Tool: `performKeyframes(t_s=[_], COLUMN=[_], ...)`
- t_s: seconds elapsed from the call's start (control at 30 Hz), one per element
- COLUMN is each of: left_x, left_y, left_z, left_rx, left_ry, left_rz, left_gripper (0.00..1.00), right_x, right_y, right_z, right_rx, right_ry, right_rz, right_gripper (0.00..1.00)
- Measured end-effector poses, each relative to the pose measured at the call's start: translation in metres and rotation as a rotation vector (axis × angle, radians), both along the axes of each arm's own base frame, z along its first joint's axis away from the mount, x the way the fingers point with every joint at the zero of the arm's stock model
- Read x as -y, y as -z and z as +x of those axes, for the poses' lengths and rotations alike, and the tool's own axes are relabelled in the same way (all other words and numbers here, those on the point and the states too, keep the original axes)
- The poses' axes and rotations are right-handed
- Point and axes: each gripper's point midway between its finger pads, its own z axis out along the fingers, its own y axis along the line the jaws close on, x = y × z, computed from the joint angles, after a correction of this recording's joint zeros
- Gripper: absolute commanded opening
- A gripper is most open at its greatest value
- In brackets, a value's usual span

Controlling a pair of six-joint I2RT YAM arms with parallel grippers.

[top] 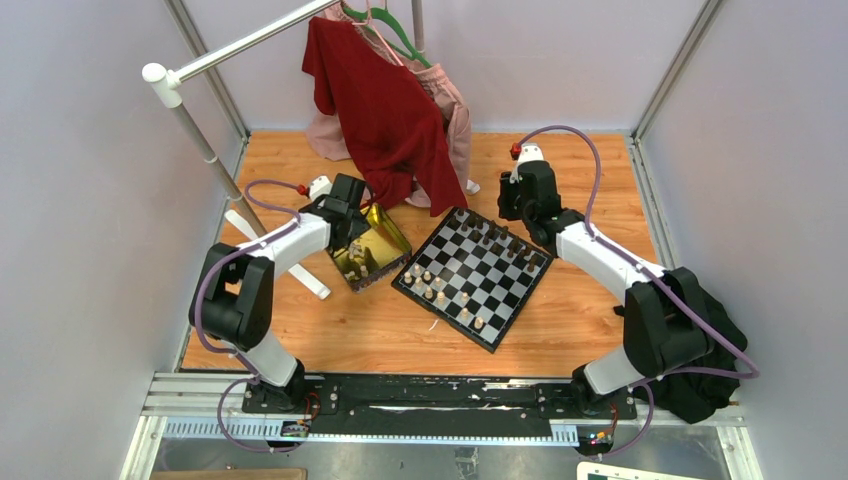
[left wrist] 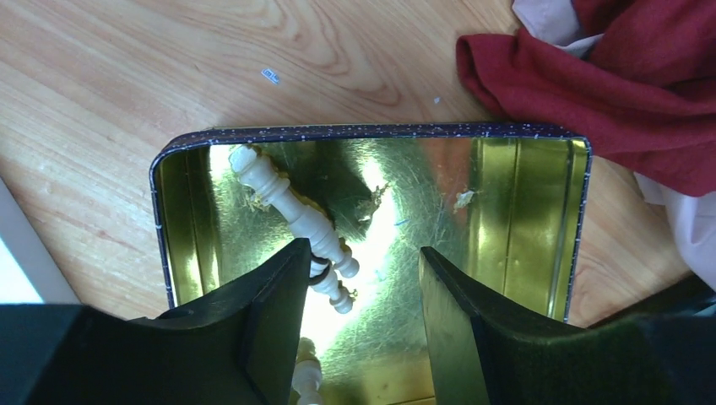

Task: Set up the chess pieces on the board
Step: Pick up the chess piece from the storage box.

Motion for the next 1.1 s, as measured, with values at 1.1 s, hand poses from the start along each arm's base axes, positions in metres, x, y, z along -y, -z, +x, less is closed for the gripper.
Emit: performKeyframes(t_s=[1.1], left_x=[-0.005], left_y=[0.028], left_z=[-0.014], left_rx=[-0.111], left_ry=[-0.098], left_rz=[-0.004], left_gripper=[0.48], right_x=[0.000], right_y=[0.013], right_z=[0.010], right_rx=[-0.017], right_ry=[-0.004], right_rz=[-0.001], right_gripper=[0.30])
